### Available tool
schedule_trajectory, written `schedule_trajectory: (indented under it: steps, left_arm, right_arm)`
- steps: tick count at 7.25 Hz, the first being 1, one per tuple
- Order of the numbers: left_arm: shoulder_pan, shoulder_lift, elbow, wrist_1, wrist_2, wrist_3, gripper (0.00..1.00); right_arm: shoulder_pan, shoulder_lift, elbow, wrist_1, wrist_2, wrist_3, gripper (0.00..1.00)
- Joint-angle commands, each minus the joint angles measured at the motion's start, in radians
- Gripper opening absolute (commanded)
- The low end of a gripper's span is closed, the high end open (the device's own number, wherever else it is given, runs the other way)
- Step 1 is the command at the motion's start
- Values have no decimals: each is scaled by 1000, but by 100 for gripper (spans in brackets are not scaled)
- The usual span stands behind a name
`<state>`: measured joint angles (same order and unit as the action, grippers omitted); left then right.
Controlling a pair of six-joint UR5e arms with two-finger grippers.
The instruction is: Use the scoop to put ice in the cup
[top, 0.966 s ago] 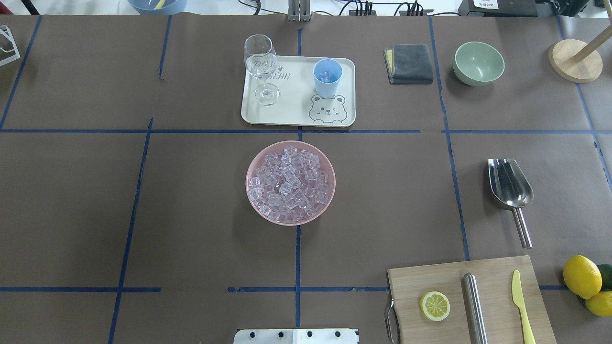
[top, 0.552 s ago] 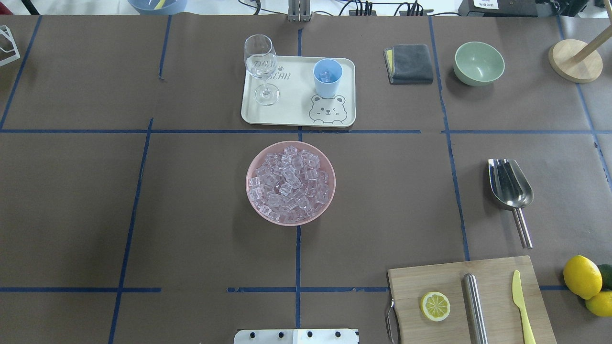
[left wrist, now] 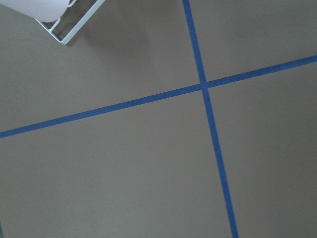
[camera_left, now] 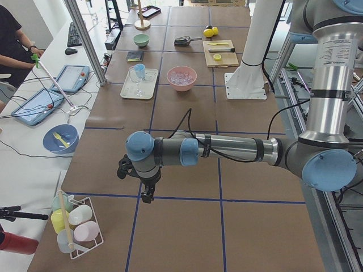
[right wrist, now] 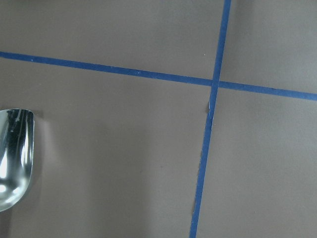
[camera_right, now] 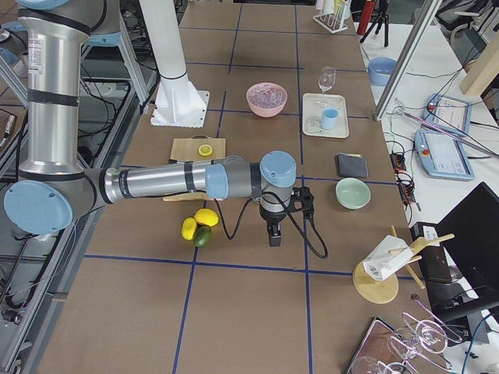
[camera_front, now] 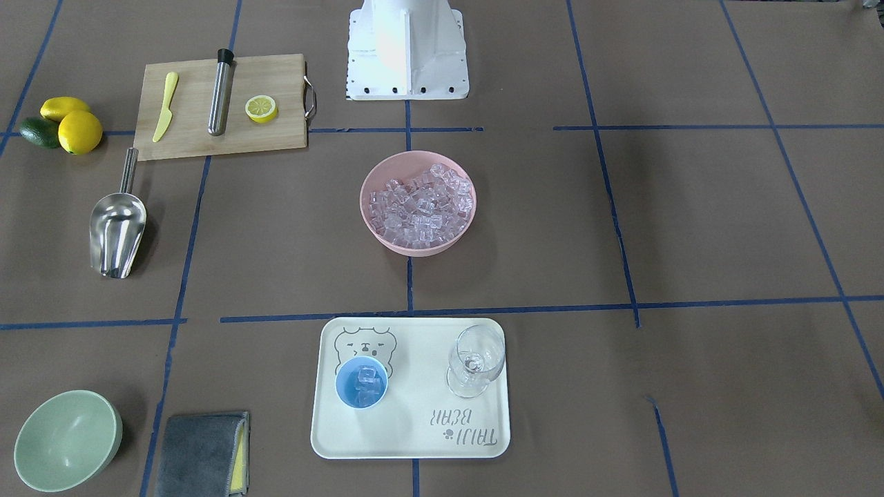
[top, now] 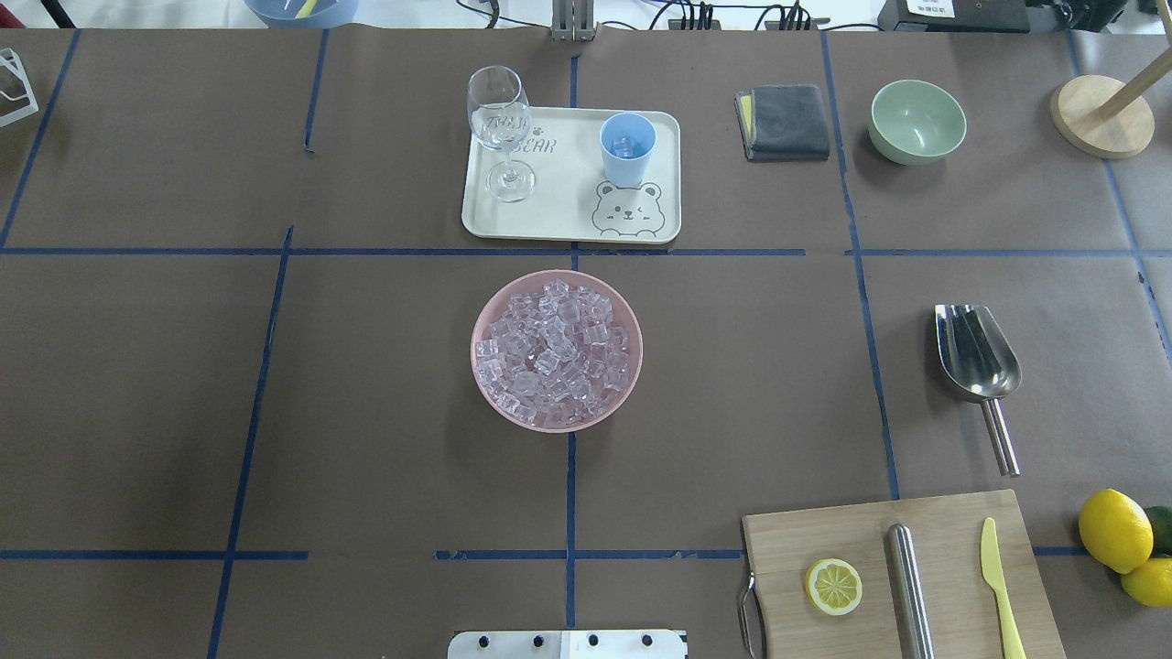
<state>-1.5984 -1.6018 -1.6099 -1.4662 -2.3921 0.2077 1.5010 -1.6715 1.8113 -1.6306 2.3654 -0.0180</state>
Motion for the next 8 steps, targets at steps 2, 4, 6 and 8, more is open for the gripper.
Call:
schedule_trajectory:
  steps: [2, 4, 6, 8]
  left_arm:
    - [0, 2, -8, -6, -32, -60, 100]
    - [0, 0, -13, -8, -30, -59, 100]
    - [0, 0, -19, -8, -24, -54, 100]
    - [0, -3, -19, -8, -22, -59, 100]
  right_arm:
    - [24, -1, -62, 0, 34, -2, 100]
    - [68, -14, -73, 1, 112, -4, 100]
    - [93, -39, -84, 3, 106, -14, 100]
    - [117, -36, -83, 3, 98, -7, 100]
